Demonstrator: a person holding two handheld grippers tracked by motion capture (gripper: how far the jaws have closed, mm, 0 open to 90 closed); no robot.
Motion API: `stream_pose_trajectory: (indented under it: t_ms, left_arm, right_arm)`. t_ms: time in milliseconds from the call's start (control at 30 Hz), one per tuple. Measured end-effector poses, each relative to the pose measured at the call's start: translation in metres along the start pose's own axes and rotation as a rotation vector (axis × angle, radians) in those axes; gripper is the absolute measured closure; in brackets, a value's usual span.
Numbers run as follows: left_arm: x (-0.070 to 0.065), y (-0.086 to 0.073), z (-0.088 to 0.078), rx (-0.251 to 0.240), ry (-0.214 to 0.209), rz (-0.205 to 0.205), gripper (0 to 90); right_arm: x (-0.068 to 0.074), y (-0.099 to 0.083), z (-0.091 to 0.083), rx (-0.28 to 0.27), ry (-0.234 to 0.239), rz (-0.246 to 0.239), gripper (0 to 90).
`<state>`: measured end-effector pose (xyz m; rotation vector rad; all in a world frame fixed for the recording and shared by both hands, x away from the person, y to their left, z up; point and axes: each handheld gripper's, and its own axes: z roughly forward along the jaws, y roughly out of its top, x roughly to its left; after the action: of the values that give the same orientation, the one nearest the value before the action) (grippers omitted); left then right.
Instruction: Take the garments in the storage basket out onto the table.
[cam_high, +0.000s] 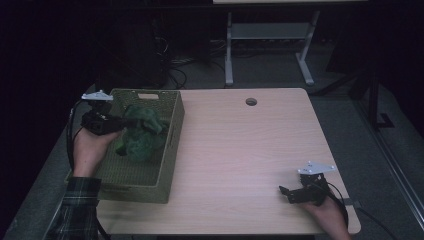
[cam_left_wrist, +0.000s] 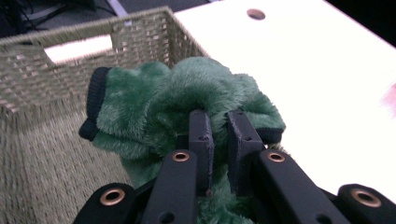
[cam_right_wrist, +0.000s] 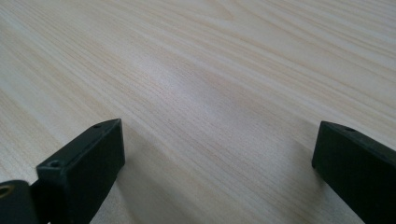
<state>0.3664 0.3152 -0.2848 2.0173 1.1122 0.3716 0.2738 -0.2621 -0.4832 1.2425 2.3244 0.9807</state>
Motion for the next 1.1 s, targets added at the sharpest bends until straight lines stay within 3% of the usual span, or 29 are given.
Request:
stream_pose_trajectory:
  t_ms: [300,600,833,1100]
  left_arm:
    - [-0.006,0.02,-0.02,-0.044,0.011,0.026,81.7]
    - [-0.011,0.037,-0.043,-0.098,-0.012,0.038,82.0]
    - [-0.024,0.048,-0.055,-0.148,-0.052,0.063,82.0]
    - [-0.044,0.059,-0.056,-0.186,-0.105,0.098,82.0]
  right_arm:
    - [0.0,0.0,0.0,-0.001,0.0,0.0,2.0]
    - [0.0,0.0,0.0,-0.001,0.0,-0.001,2.0]
    - [0.0,0.0,0.0,0.0,0.0,0.0,2.0]
    - [0.0,0.0,0.0,-0.001,0.0,0.0,2.0]
